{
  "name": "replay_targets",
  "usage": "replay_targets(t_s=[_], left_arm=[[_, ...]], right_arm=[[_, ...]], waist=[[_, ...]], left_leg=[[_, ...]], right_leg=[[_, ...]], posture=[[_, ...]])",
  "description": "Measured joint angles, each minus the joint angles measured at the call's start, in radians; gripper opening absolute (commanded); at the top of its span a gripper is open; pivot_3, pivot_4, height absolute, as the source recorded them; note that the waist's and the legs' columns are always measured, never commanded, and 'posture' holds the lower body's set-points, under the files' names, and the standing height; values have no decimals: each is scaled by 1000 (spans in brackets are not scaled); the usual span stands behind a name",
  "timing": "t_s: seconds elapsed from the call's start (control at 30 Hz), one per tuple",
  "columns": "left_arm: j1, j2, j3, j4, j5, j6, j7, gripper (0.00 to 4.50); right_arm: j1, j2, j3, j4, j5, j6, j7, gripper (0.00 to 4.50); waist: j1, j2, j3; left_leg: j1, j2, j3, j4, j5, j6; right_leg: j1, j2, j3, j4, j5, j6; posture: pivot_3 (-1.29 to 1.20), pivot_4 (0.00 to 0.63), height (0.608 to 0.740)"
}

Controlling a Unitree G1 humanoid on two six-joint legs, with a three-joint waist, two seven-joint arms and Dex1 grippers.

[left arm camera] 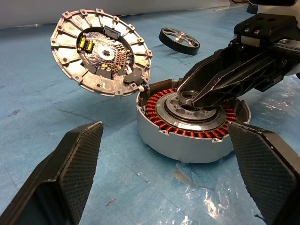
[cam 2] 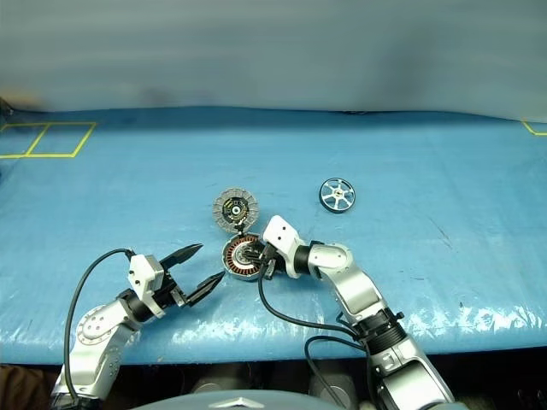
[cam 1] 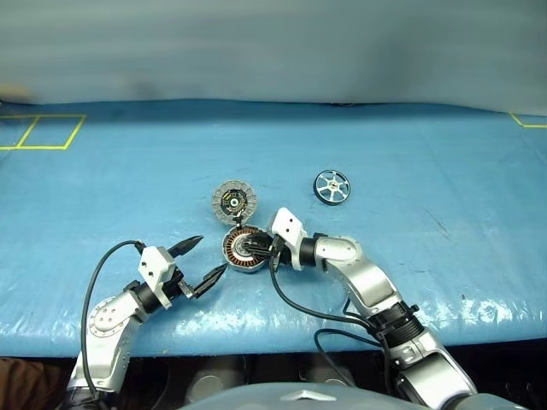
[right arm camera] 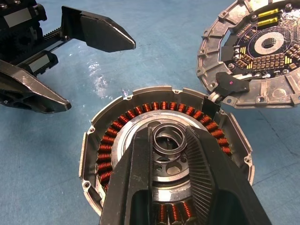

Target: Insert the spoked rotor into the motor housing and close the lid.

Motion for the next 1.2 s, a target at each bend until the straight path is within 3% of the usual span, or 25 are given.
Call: replay_targets(t_s=[1.0, 1.2], left_arm=[[-5, -1, -3, 0, 1, -2, 20, 4500], [-4, -1, -3, 0, 1, -2, 21, 4500]], right_arm=[[0, 2, -3, 0, 12, 22, 4, 658], [0, 7, -3, -3, 24, 37, 6, 2573]], waist=[[0, 0, 0], [0, 0, 0]], left_leg=[[0, 0, 0, 0, 0, 0], [0, 0, 0, 0, 0, 0]], right_leg=[[0, 0, 0, 0, 0, 0], [0, 0, 0, 0, 0, 0]], posture=[[0, 150, 740], [0, 150, 740]])
